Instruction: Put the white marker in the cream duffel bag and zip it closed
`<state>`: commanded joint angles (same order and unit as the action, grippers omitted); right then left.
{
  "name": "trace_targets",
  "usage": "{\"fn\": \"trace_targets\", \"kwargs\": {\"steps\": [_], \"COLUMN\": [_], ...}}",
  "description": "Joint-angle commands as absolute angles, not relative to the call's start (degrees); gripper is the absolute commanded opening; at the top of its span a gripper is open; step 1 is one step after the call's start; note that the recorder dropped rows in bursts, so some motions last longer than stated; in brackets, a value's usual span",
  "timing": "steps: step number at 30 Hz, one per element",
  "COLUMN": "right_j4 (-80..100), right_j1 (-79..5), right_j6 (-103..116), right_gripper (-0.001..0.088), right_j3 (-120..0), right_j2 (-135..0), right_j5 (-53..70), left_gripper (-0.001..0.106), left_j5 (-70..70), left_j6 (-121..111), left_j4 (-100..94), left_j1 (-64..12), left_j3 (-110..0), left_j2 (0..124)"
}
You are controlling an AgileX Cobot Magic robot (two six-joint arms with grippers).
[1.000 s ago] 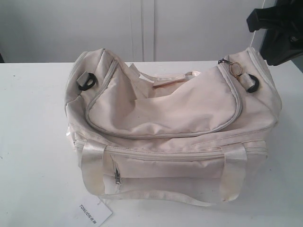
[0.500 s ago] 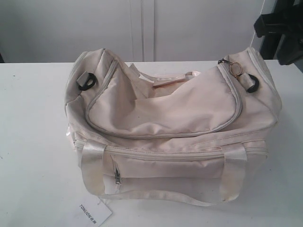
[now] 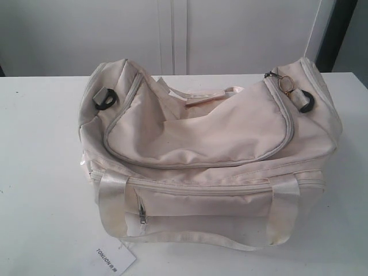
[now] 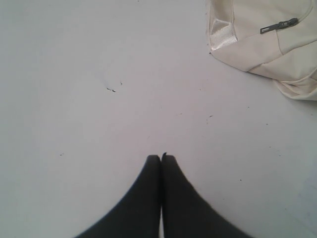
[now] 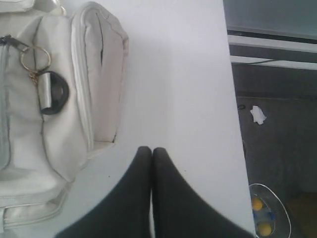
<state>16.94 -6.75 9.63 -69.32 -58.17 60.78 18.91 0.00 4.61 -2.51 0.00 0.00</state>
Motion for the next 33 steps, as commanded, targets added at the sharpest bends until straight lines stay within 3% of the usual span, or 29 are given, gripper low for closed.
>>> {"fn": "trace_targets", "kwargs": {"steps": [14, 22, 33], "right_j4": [16.4, 8.8, 2.3], "right_j1": [-3.9, 0.8, 2.9], "right_j6": [10.7, 10.6, 8.5], "right_gripper": [0.0, 0.0, 0.0], "right_j3": [-56.1, -42.9, -19.5], "right_j2": [-47.5, -37.4, -18.9], "right_j5": [54.8, 35.9, 24.8], "left_gripper": [0.0, 0.0, 0.0], "left_j5": [18.9, 18.9, 18.9], "left_j6": [0.0, 0.0, 0.0], "left_j4": [4.6, 4.6, 4.6], "left_j1": [-2.5, -2.5, -2.5], "left_j3": [0.0, 0.0, 0.0], "left_j2": [0.0, 0.0, 0.0]}}
